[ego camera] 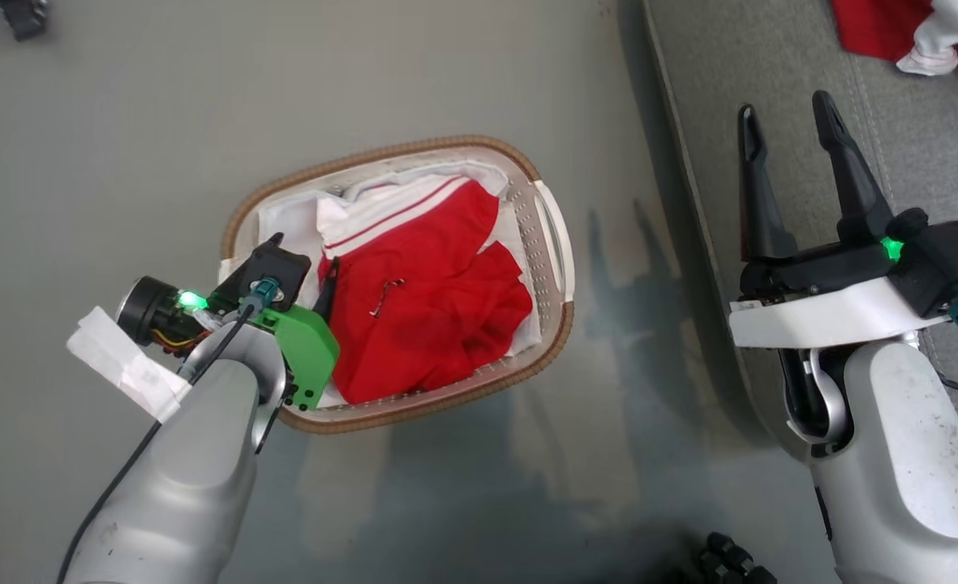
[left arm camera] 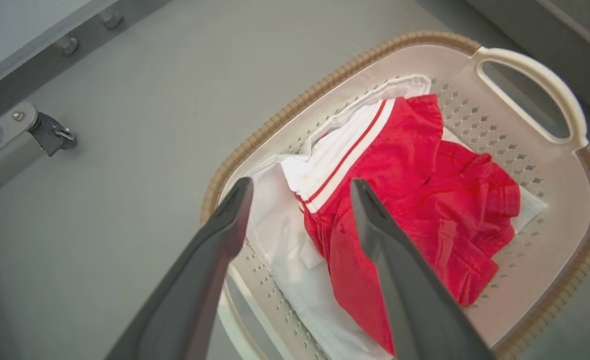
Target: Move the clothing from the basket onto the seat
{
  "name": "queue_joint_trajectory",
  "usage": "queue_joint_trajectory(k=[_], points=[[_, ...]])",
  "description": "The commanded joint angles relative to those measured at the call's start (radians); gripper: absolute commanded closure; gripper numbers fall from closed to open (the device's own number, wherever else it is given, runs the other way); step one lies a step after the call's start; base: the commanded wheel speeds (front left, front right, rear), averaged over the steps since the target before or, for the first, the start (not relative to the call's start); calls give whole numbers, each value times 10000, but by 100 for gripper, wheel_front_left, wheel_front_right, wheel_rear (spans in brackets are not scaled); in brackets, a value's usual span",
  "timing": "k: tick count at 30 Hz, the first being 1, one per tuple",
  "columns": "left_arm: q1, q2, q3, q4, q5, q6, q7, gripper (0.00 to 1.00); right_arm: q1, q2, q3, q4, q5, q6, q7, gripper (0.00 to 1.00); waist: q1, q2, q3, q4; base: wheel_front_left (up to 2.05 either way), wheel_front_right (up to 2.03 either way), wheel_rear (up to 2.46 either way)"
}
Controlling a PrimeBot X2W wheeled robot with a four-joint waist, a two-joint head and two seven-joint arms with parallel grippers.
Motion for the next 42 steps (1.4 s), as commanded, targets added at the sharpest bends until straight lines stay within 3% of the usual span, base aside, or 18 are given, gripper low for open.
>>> queue_joint_trajectory(k=[1, 11, 20, 21, 24, 34, 42], points=[[-331, 229, -70, 338, 199, 108, 94, 0, -230, -16, 96, -197, 160, -14, -24, 0, -1, 0, 1376, -1112, 0, 0, 0], [-1199, 526, -450, 1935, 483, 209, 136, 0, -530, -16, 573, -1053, 698, -14, -24, 0, -1, 0, 2525, -1736, 0, 0, 0], [-1714, 736, -440, 2770, 336, 443, 156, 0, -595, -17, 730, -1090, 791, -14, -24, 0, -1, 0, 2745, -1965, 0, 0, 0], [-1727, 743, -452, 2863, 314, 422, 183, 6, -603, -19, 747, -1082, 811, -14, -24, 0, -1, 0, 2739, -1976, 0, 0, 0], [-1734, 703, -502, 3060, 276, 384, 133, 100, -607, -20, 765, -1034, 797, -14, -24, 0, -1, 0, 2686, -1961, 0, 0, 0], [-1376, 128, -631, 3215, -32, 240, -744, 100, -553, -23, 752, -625, 478, -14, -24, 0, -1, 0, 1768, -1451, 0, 0, 0], [-830, -387, -887, 2615, -432, 17, -1375, 100, -124, -28, 665, 81, 72, -14, -24, 0, -1, 0, 152, -727, 0, 0, 0]])
